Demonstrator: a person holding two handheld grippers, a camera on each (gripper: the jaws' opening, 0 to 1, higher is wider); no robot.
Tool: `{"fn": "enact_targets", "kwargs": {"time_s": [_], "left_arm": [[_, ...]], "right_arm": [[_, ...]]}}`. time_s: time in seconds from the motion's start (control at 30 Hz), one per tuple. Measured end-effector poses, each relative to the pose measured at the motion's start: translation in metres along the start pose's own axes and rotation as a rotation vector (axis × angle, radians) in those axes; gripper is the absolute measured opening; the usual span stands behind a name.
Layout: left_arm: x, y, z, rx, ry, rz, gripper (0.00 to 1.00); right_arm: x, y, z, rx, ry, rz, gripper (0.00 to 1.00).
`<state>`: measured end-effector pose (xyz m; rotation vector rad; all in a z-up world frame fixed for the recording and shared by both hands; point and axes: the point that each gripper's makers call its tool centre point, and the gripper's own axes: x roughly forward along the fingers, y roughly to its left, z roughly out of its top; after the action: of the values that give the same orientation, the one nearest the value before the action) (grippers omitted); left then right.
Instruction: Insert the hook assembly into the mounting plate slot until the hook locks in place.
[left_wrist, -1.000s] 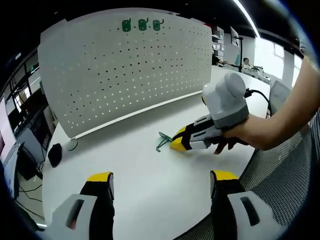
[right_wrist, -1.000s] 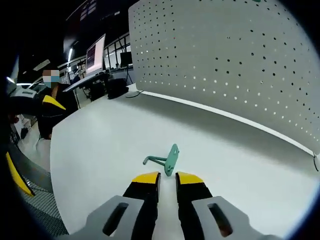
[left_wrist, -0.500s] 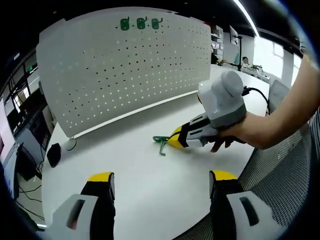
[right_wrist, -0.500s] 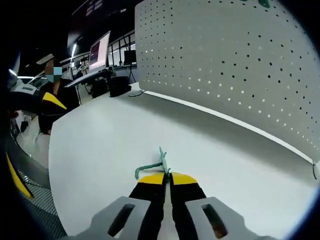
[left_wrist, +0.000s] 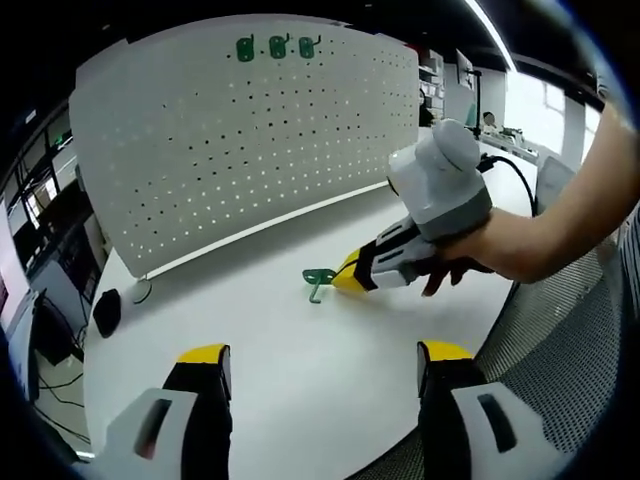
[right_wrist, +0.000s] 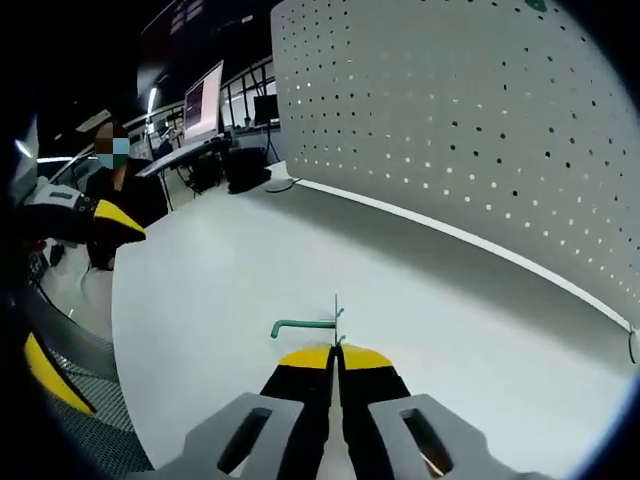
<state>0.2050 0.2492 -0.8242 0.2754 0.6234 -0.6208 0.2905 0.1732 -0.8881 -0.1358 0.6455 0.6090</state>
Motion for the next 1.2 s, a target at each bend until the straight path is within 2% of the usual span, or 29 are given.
{"fn": "enact_targets", "kwargs": {"time_s": [0.23, 0.3, 0.37, 0.63, 0.9, 1.0, 1.1, 1.2], "left_arm": [[-0.001, -0.001, 0.002, 0.016, -0.007, 0.002, 0.77], [-0.001, -0.004, 0.002, 0.101, 0.005, 0.005, 0.76], [0.0, -0.01, 0.005, 0.096, -0.009, -0.013, 0.76], [0.0, -0.015, 0.011, 0.114, -0.025, -0.061, 0.71], [0.0, -0.013, 0.03, 0.174, -0.071, -0.099, 0.7], [-0.002, -0.016, 0.037, 0.201, -0.113, -0.118, 0.65], [-0.003, -0.018, 0.036, 0.217, -0.11, -0.131, 0.61], [-0.004, -0.022, 0.035, 0.242, -0.116, -0.151, 0.52]], "right_arm": [[-0.011, 0.003, 0.009, 0.001, 0.041, 0.041, 0.0], [-0.016, 0.006, 0.013, 0.004, 0.049, 0.059, 0.0], [-0.021, 0.008, 0.017, 0.01, 0.068, 0.074, 0.0], [-0.043, 0.015, 0.032, 0.03, 0.105, 0.116, 0.0], [-0.063, 0.04, 0.03, 0.107, 0.22, 0.219, 0.0], [-0.068, 0.045, 0.032, 0.123, 0.24, 0.242, 0.0], [-0.073, 0.052, 0.034, 0.147, 0.265, 0.269, 0.0], [-0.078, 0.06, 0.035, 0.132, 0.292, 0.291, 0.0]]}}
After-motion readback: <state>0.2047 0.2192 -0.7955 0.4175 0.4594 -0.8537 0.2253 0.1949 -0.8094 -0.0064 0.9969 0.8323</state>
